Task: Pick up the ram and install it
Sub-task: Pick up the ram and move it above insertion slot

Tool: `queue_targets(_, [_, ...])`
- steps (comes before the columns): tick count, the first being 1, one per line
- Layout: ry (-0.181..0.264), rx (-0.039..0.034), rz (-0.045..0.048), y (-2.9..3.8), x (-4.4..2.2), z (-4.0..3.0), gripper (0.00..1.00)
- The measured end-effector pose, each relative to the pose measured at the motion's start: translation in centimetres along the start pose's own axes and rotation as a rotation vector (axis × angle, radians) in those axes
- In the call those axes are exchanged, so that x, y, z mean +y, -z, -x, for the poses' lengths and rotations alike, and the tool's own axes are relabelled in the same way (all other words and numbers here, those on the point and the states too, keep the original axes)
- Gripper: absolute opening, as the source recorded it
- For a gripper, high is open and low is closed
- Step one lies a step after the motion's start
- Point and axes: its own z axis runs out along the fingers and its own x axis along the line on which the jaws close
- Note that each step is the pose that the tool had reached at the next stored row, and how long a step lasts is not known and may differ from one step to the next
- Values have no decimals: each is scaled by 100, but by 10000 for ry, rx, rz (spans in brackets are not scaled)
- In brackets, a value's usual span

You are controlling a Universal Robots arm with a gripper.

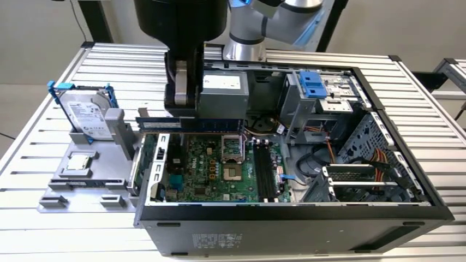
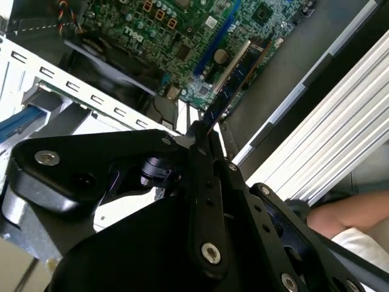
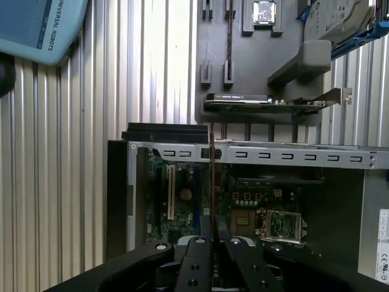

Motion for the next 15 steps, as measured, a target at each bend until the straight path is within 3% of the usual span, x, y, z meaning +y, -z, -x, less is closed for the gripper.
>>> queue_targets(15, [0,0,0,3,-205,-2,0])
